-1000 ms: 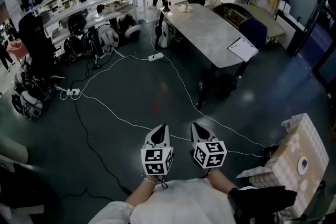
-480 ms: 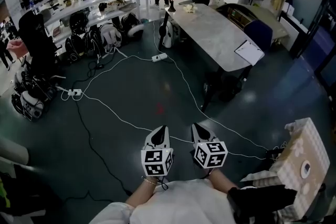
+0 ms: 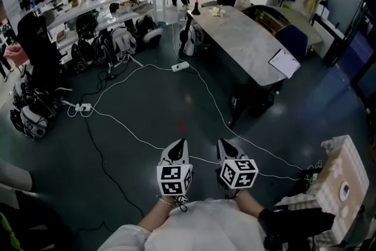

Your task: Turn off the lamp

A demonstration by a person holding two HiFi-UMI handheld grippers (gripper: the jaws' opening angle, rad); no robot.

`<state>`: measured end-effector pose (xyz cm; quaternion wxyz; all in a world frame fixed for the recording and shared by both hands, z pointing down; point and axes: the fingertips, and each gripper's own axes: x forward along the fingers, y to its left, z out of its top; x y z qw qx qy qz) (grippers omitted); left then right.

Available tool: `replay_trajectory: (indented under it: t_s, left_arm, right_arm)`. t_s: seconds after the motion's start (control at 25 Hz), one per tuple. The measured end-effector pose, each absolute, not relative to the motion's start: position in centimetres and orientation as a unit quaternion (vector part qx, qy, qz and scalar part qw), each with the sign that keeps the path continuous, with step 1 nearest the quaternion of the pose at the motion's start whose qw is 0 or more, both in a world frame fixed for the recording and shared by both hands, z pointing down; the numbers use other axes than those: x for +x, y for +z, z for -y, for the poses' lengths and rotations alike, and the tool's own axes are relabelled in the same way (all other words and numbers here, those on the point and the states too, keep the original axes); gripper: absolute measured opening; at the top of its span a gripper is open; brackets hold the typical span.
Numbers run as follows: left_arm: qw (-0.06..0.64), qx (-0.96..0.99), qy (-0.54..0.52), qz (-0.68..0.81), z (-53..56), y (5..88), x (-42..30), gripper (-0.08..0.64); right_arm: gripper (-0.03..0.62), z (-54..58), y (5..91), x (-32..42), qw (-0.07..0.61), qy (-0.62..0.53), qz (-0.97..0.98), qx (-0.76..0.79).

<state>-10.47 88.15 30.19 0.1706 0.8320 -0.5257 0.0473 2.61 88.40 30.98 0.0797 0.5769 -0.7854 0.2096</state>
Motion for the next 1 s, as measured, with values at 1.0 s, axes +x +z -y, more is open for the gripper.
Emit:
replay_trajectory:
  t_s: [1.0]
  left_arm:
    - [0.191, 0.811, 0.044, 0.552, -76.1, 32.1, -13.1, -0.003]
  right_arm:
    - [-0.002, -75.4, 33.1, 1.0, 0.087, 0.228, 0.787, 0.567]
